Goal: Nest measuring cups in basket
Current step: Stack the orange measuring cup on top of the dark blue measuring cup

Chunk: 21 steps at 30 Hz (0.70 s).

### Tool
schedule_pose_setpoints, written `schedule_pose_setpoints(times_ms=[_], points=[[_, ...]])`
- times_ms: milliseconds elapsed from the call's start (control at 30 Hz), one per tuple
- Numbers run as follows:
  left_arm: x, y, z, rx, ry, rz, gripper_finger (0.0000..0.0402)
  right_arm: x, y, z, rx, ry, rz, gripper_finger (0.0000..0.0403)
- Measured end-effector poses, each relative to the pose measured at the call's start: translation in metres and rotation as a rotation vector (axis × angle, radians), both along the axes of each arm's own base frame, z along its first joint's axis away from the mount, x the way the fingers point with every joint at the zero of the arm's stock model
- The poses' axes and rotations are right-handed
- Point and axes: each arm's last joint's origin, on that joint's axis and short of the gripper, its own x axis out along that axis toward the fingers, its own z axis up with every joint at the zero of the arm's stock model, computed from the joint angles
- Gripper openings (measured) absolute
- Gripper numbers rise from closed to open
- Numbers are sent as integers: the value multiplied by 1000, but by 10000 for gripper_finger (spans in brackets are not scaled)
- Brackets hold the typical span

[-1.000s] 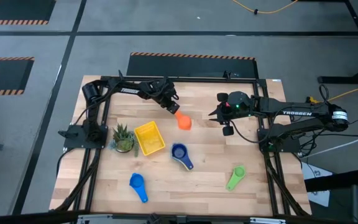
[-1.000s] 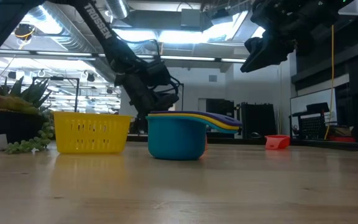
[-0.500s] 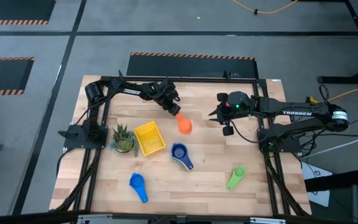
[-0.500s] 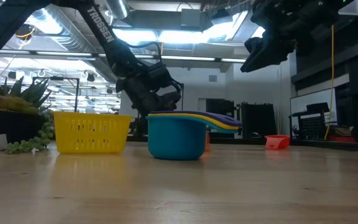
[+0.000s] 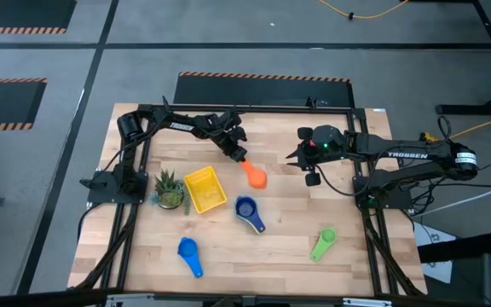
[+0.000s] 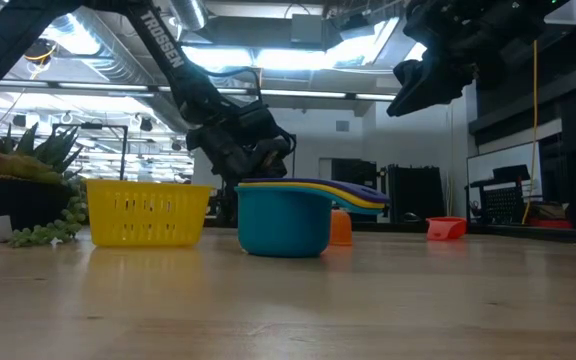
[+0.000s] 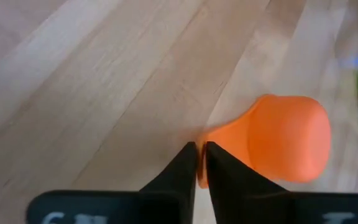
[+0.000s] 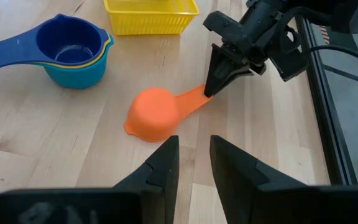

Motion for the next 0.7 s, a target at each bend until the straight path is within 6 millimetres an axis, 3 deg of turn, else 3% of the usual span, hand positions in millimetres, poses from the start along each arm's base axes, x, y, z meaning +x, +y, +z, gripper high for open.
schedule_pose_setpoints(times_ms=[467,700], points=[[5,2,7,66,-77,-24,3,0,0,0,1,0,-1,96],[8,2,27,145,-174,-40,2,0,-1,0,90,-2,-100,96]])
